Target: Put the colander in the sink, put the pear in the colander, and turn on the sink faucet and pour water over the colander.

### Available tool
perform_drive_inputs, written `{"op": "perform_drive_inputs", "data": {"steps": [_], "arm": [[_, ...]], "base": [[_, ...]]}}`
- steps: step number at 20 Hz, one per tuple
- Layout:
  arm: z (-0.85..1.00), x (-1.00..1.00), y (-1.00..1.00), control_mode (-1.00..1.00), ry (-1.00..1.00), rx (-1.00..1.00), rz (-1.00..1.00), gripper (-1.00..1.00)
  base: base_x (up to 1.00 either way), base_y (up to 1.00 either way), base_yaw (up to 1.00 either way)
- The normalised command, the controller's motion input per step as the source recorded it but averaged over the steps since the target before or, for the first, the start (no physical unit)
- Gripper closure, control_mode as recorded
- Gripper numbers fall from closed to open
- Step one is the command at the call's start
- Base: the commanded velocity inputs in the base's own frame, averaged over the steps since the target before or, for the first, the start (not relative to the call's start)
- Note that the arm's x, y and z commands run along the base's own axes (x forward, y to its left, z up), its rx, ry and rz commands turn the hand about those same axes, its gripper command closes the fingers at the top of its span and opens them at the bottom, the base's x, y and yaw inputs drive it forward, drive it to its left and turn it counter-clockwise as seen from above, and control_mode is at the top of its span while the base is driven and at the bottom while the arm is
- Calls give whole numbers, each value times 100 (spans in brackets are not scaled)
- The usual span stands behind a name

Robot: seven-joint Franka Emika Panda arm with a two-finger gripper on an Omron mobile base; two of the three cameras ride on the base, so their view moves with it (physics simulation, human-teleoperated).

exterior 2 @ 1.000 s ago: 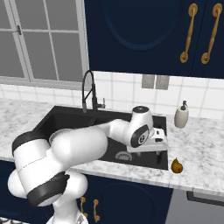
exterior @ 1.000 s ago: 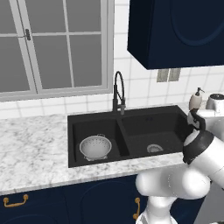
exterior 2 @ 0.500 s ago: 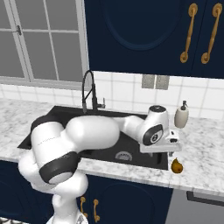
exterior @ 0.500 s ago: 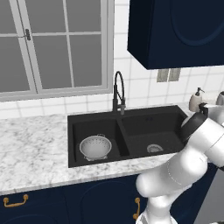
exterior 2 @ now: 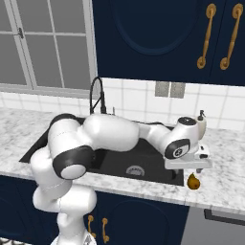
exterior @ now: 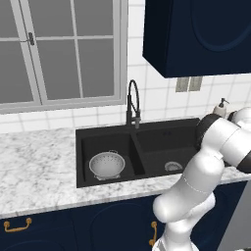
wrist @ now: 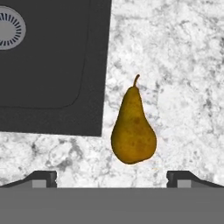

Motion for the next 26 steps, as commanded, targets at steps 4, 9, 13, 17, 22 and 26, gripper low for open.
{"op": "perform_drive_inputs", "data": {"steps": [4,9,13,17,22,26], "arm": [[-15,1,-10,-100,0,0,0,-100],[-33,4,-8,-100,0,0,0,-100],[-20,2,-10,-100,0,0,0,-100],[-15,3,-17,-100,0,0,0,-100],[-20,4,-6,-100,0,0,0,-100],[-27,3,0,-100,0,0,0,-100]], "base": [[0,0,0],[0,0,0],[0,0,0],[0,0,0],[0,0,0],[0,0,0]]}}
